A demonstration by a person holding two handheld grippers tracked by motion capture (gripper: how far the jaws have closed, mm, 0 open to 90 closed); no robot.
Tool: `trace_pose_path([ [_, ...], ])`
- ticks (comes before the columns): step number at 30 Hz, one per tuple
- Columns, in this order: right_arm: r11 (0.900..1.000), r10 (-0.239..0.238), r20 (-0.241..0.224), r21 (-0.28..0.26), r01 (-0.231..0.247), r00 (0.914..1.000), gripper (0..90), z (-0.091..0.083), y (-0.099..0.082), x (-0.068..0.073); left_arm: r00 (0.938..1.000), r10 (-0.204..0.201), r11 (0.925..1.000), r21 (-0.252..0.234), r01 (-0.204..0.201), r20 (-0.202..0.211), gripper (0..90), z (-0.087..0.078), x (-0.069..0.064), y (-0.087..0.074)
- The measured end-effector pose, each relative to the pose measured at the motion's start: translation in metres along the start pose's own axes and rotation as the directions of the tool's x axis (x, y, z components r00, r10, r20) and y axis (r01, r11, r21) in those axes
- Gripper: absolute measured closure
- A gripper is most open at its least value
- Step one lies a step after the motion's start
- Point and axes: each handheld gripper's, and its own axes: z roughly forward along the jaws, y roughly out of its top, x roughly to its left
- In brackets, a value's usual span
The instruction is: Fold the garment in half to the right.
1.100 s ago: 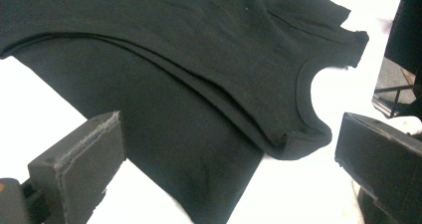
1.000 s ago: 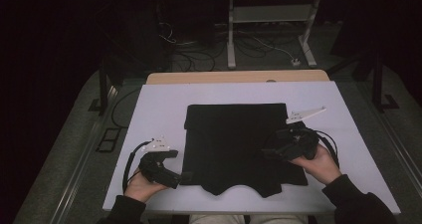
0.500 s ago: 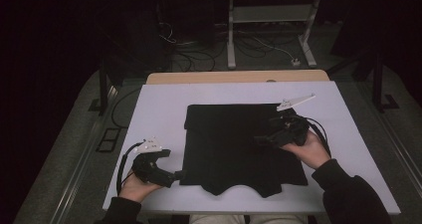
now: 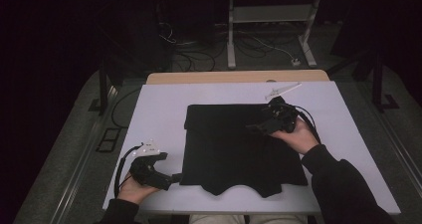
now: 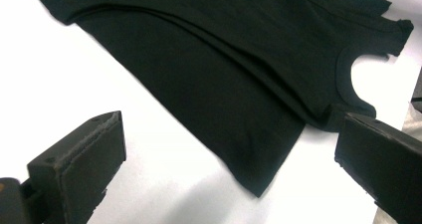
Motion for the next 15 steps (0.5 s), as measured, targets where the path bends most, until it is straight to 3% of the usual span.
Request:
trace_pose_path([
  [15, 0.9997, -0.021, 0.004, 0.007, 0.021, 0.9998, 0.0, 0.024, 0.026, -0.005, 0.9984, 0.050, 0.9964, 0.067, -0.052, 0.027, 0.0, 0.010, -0.004, -0.007],
])
